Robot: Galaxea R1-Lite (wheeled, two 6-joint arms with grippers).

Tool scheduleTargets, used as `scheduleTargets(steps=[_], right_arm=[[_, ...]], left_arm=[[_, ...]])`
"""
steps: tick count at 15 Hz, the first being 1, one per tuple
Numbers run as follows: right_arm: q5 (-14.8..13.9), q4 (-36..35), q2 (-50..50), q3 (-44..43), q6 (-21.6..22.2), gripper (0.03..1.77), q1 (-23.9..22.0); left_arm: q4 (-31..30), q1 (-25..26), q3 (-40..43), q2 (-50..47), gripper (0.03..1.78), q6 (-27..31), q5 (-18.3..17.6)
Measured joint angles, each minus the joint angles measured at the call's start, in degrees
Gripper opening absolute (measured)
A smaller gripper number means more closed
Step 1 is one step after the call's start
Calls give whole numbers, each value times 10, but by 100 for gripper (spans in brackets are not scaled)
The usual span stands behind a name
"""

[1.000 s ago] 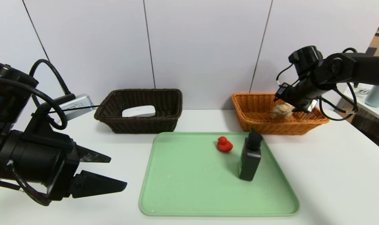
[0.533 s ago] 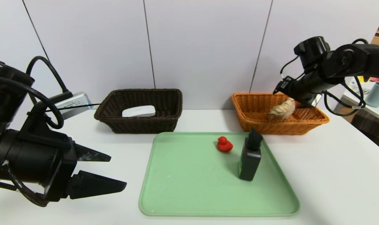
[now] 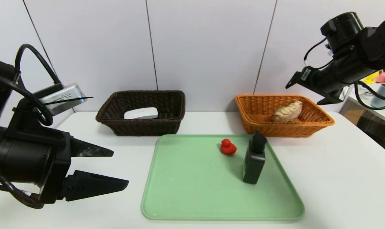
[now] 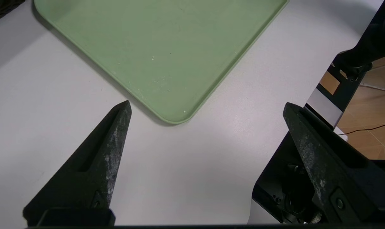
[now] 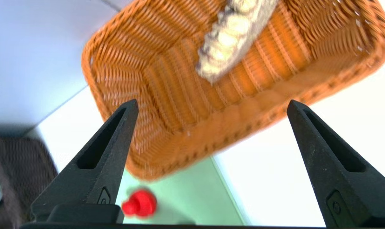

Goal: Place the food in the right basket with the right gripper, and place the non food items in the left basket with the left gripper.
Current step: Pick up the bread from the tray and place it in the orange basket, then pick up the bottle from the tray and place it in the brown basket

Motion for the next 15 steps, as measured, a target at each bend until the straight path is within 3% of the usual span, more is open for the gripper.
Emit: scheduleTargets(steps=[5,9,12,15], right_arm=[[55,94,-88,6,-43,167,12],[58,150,-174,44,-84,169,38],[59,172,-239,121,-116,169,49],[59,173,-293,199,-117,169,47]], left_arm=[[-9,0,2,-2,169,-3,1],[-29,-9,7,0,169,-5,2],[-39,-38,4,11,169,-8,2],[-80,-80,3,38,169,-20,6]])
